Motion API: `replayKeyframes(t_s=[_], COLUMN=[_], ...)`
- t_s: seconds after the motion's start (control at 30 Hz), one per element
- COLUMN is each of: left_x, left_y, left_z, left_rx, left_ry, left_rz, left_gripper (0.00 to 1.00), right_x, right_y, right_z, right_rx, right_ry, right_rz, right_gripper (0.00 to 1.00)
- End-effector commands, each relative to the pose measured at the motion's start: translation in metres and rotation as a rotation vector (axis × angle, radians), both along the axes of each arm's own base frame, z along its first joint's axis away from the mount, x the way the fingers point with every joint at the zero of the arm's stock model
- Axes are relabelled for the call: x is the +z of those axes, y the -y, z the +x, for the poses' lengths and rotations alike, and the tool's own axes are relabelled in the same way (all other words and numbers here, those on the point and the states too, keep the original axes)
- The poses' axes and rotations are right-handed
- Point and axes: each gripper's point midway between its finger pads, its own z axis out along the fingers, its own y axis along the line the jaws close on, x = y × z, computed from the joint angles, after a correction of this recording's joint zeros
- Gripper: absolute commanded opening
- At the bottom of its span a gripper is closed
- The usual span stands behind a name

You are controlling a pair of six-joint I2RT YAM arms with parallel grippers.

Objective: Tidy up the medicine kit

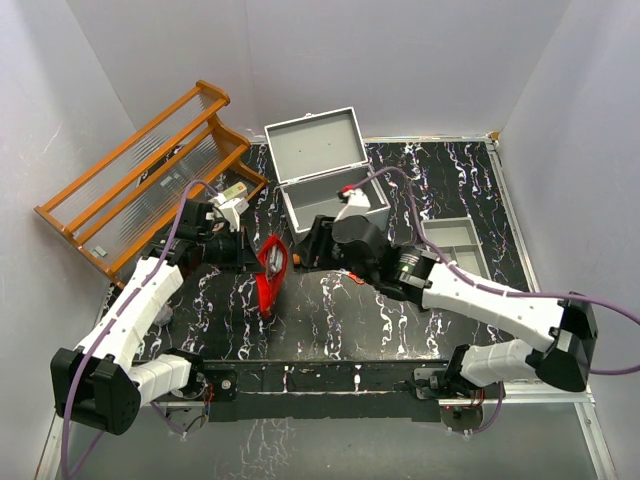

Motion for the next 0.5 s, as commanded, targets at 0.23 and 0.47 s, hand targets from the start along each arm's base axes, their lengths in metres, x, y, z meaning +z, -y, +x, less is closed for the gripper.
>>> replayKeyframes(t_s=[0.23,0.47], left_x=[-0.016,-0.021], left_y=[-0.006,-0.003], left_z=[0.0,0.0], left_rx=[0.11,0.105], left_ry=[-0.1,-0.108], left_rz=[0.035,0.014], left_gripper=[0.0,0.0], right_x=[-0.112,-0.144], right_y=[0.133,0.146], right_z=[0.043,0.087], right_rx=[-0.242,-0.289], right_ry=[-0.158,-0.191], right_rz=[-0.241,-0.255], right_gripper=[0.54,0.52])
